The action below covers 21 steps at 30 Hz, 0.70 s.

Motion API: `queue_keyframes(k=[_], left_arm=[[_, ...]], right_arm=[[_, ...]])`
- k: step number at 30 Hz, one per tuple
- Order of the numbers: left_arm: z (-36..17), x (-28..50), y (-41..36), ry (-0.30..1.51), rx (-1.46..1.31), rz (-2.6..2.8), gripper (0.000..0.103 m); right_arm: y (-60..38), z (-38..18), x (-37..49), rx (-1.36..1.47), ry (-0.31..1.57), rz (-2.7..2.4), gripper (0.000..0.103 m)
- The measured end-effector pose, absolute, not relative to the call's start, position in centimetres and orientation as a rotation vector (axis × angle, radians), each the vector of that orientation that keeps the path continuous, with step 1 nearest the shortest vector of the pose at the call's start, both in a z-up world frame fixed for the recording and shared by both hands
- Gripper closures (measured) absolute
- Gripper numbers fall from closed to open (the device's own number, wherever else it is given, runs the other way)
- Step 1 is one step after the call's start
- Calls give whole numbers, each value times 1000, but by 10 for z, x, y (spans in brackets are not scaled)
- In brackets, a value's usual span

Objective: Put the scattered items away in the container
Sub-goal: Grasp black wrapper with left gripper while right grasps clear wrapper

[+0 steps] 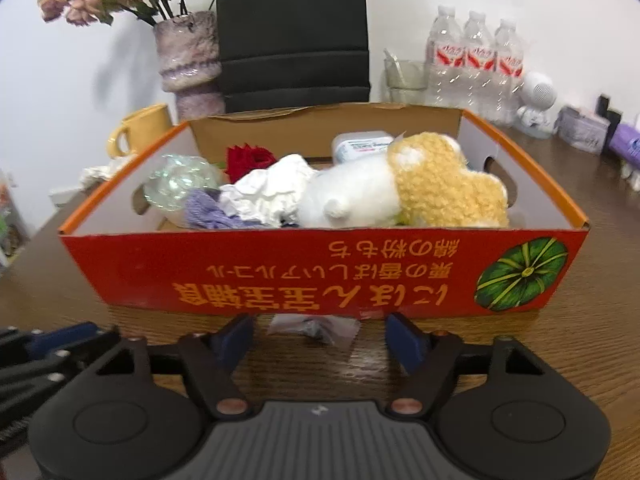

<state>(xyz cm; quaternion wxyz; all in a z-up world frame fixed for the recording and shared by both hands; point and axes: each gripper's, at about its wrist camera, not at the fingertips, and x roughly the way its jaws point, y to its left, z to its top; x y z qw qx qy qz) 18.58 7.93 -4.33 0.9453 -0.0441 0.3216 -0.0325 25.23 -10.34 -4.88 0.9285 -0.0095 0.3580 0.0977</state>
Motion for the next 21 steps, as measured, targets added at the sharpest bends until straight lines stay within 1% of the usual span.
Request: queue_keyframes(k=[1, 3, 4, 6, 7, 9, 11, 18, 19, 20, 21], left_arm=[[-43, 186, 80, 656, -92, -67, 79], [-43, 187, 82, 655, -94, -72, 79], [-43, 188, 83, 655, -98, -74, 79], [-43, 188, 83, 653, -102, -76, 79], [-42, 188, 83, 651, -103, -76, 79], [-41, 187, 84, 649, -108, -78, 79], [-41, 186, 84, 648, -109, -75, 79], [-36, 181, 82, 641, -115, -78, 79], [-35, 180, 82, 639, -117, -80, 79], [-33, 179, 81, 638, -118, -83, 79], [-32, 178, 80, 636, -118, -85, 79]], right_arm=[[-103, -49, 252, -24, 732, 196, 38], [-102, -48, 249, -45, 724, 178, 50], [-102, -47, 248, -51, 719, 181, 59], [-102, -47, 245, -59, 719, 201, 63], [-103, -46, 243, -64, 718, 208, 67], [-103, -45, 239, -78, 707, 220, 72], [-103, -43, 235, -87, 698, 233, 80], [-114, -36, 224, -56, 689, 282, 86], [-115, -34, 221, -51, 688, 289, 90], [-118, -33, 220, -42, 693, 302, 103], [-120, -32, 218, -26, 700, 314, 103]])
